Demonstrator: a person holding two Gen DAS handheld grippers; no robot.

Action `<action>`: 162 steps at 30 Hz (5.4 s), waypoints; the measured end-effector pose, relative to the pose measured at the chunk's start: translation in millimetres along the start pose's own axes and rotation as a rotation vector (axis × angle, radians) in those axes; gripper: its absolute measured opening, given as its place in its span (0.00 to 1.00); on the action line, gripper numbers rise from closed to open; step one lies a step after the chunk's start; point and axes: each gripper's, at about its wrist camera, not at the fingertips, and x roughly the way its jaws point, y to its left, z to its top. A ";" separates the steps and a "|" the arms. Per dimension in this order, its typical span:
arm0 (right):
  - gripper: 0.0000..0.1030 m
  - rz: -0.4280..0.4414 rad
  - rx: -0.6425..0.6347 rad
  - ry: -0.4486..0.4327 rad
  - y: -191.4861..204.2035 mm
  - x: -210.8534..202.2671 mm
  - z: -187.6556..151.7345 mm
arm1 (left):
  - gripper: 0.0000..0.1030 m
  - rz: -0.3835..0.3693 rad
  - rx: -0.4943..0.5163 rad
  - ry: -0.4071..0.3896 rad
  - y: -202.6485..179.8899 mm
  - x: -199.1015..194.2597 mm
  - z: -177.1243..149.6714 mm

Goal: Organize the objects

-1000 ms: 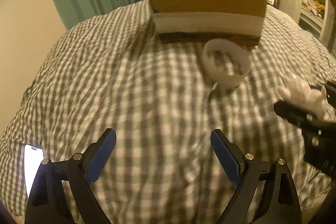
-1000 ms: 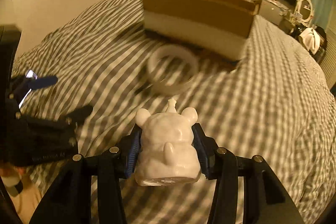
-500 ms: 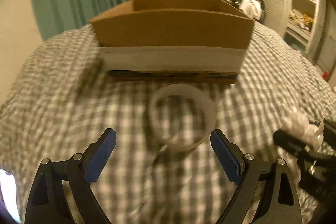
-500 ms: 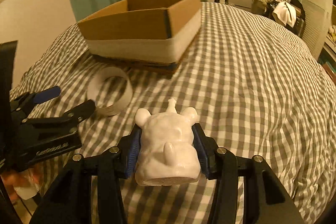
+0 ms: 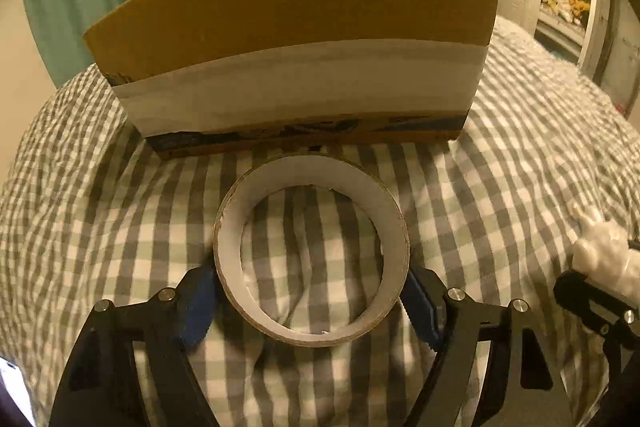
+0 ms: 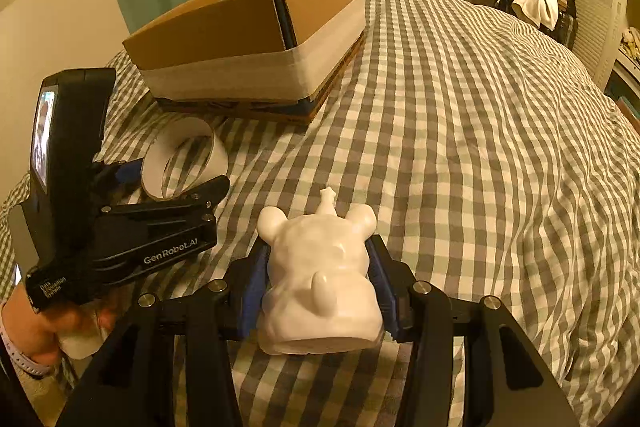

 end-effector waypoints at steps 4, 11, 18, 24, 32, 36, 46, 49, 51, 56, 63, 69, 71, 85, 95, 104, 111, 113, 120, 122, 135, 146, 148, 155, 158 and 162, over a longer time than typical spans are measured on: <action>0.46 0.001 0.008 -0.006 1.1 -3.9 3.6 | 0.78 -0.005 -0.019 -0.003 3.6 -14.7 1.3; 0.46 0.021 0.026 -0.070 8.4 -35.1 22.3 | 0.78 0.006 -0.037 -0.037 14.7 -66.6 10.6; 0.46 0.031 0.009 -0.156 19.3 -85.1 55.2 | 0.78 -0.007 -0.113 -0.113 29.2 -123.5 28.9; 0.46 0.033 -0.030 -0.201 33.3 -119.7 90.3 | 0.78 -0.023 -0.114 -0.158 49.7 -153.1 62.6; 0.46 0.048 -0.072 -0.227 45.3 -125.4 151.5 | 0.78 0.019 -0.104 -0.189 79.9 -150.0 114.3; 0.46 0.080 -0.059 -0.244 48.5 -117.3 190.8 | 0.78 0.024 -0.103 -0.221 90.4 -140.2 147.7; 0.46 0.133 0.017 -0.170 41.4 -52.7 259.3 | 0.78 0.028 -0.114 -0.270 115.1 -92.4 197.3; 0.46 0.138 0.049 -0.139 34.3 -29.3 268.5 | 0.78 0.028 -0.097 -0.242 115.7 -72.1 198.9; 0.46 0.130 0.044 -0.123 33.0 -13.1 275.8 | 0.78 0.031 -0.084 -0.221 113.1 -58.5 195.9; 0.46 0.130 0.057 -0.070 27.9 25.2 272.7 | 0.78 0.006 -0.054 -0.156 96.0 -24.8 181.7; 0.46 0.142 0.055 -0.058 28.1 37.0 250.8 | 0.78 -0.027 -0.051 -0.118 84.2 -6.1 166.6; 0.61 0.122 0.082 -0.039 23.7 34.5 240.3 | 0.87 -0.021 -0.028 -0.127 70.8 -16.6 168.2; 0.66 0.106 0.104 -0.047 19.7 27.3 240.3 | 0.93 -0.002 -0.020 -0.135 67.8 -25.0 170.1; 0.66 0.071 0.111 -0.163 26.6 -98.6 270.7 | 0.93 0.062 -0.034 -0.210 75.1 -151.8 206.4; 0.74 0.049 0.101 -0.241 48.1 -215.5 281.6 | 0.97 0.080 -0.043 -0.326 93.0 -260.2 212.5; 0.89 0.007 0.063 -0.355 76.0 -281.3 247.3 | 1.00 0.173 -0.030 -0.438 105.4 -308.8 184.1; 0.91 -0.030 0.039 -0.440 85.9 -255.7 202.0 | 1.00 0.153 -0.042 -0.444 107.2 -281.7 145.6; 0.91 -0.054 0.026 -0.454 86.2 -241.0 191.3 | 1.00 0.146 -0.054 -0.423 107.5 -265.6 137.7; 0.94 -0.090 0.029 -0.455 78.5 -199.6 154.8 | 1.00 0.133 -0.102 -0.419 100.9 -225.2 109.5; 0.94 -0.109 0.035 -0.452 75.6 -185.4 145.1 | 1.00 0.127 -0.112 -0.433 97.0 -217.0 100.8; 0.96 -0.157 -0.025 -0.431 66.5 -127.7 96.8 | 1.00 0.158 -0.151 -0.372 76.3 -170.9 53.3; 0.96 -0.158 0.005 -0.424 65.1 -117.4 77.9 | 1.00 0.128 -0.157 -0.358 77.2 -163.4 35.8; 0.96 -0.154 0.022 -0.417 62.4 -115.5 78.4 | 1.00 0.128 -0.161 -0.354 76.8 -162.1 35.8; 0.97 -0.149 0.037 -0.411 59.6 -112.8 76.5 | 1.00 0.168 -0.113 -0.359 69.3 -159.8 35.7; 0.97 -0.155 0.031 -0.408 62.2 -110.5 75.8 | 1.00 0.161 -0.115 -0.358 69.7 -159.6 35.3; 0.97 -0.155 0.028 -0.395 64.3 -107.6 75.3 | 1.00 0.154 -0.125 -0.355 71.2 -160.8 34.5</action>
